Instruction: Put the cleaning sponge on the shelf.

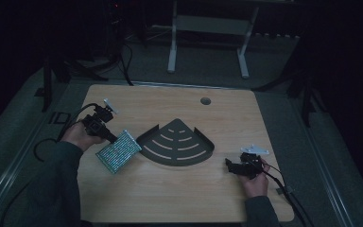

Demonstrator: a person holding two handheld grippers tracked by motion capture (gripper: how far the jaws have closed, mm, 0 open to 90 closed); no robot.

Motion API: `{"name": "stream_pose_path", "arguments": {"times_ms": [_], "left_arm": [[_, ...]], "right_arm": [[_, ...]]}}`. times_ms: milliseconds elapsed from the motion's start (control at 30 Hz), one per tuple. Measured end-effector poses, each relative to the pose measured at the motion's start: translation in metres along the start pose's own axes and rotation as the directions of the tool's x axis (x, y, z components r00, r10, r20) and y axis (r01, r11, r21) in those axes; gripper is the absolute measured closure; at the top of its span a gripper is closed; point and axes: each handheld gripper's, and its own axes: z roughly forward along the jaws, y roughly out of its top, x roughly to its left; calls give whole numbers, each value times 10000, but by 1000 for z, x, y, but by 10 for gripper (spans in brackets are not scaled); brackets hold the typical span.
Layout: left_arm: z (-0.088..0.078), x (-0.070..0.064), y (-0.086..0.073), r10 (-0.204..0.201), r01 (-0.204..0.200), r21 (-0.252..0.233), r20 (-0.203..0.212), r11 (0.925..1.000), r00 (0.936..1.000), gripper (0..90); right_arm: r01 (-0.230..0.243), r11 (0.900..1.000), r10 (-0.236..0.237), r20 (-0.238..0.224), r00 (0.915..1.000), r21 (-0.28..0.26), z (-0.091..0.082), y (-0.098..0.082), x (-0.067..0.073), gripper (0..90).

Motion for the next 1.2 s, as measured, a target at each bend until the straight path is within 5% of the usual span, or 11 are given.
{"name": "stream_pose_path", "arguments": {"times_ms": [1200], "left_arm": [[-8, -16, 39, 473, -475, -111, -198, 9988, 9987, 900]], "right_arm": [[-8, 10000, 8, -1, 10000, 4, 0, 0, 0, 161]]}}
